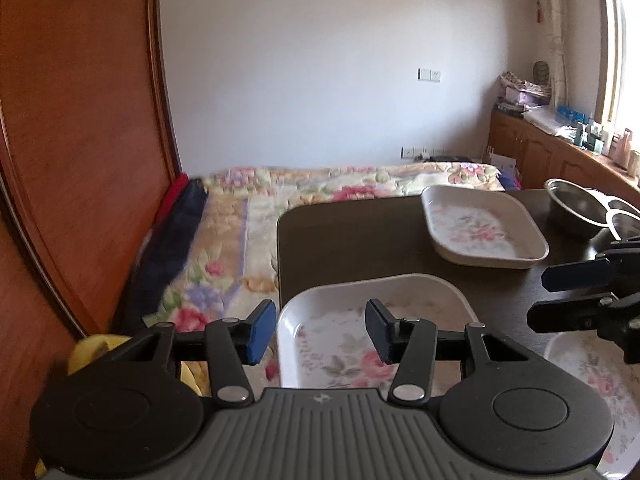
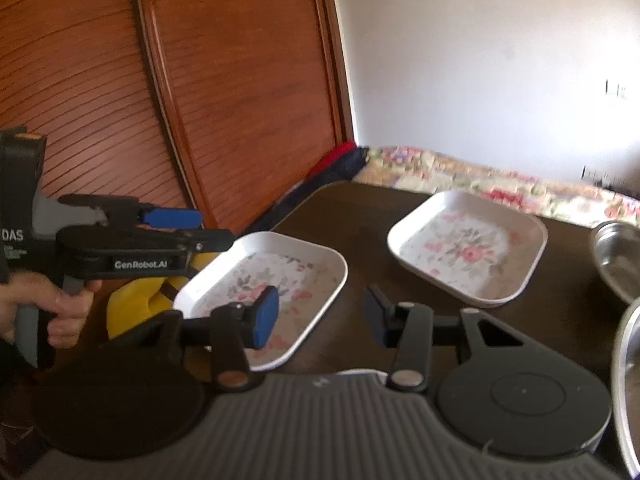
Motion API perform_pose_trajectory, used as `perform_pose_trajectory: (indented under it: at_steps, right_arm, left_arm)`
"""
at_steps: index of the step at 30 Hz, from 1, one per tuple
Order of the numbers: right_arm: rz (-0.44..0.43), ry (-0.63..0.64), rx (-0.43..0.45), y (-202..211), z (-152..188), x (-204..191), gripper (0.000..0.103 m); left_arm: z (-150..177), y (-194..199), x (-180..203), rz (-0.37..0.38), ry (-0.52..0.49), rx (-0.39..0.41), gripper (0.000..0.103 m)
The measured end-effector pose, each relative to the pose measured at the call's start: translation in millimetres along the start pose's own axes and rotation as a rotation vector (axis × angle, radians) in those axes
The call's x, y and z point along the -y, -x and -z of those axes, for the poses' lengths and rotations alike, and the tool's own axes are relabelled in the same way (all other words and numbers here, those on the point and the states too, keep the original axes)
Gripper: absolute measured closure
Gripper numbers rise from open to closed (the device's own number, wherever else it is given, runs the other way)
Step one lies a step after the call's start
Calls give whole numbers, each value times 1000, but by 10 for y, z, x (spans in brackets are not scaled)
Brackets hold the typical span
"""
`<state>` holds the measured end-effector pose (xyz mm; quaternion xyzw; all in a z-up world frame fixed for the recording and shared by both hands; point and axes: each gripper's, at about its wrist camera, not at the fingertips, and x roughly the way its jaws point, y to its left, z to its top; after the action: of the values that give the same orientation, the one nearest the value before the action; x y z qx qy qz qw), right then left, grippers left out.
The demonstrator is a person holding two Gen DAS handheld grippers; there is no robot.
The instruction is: Organize plates and bowls
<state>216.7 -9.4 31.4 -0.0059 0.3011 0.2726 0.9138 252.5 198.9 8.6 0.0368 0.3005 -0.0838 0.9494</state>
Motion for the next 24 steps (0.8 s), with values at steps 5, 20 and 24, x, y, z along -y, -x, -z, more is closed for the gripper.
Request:
perform_pose_trajectory:
  at_steps: [5,20,24]
  right_arm:
    - [-14,-7,-56,-237,-46,-35,55]
    - [-11,-20,-195,-685,-9,-33,73]
    - [-19,-24,-201,-715,-20,-18,80]
  left_arm:
    - [33,-202,-154,13,34,-50,28]
    - [119,-360,-261,86,37,-128,45]
    - [128,-331,-244,73,34,-138,46]
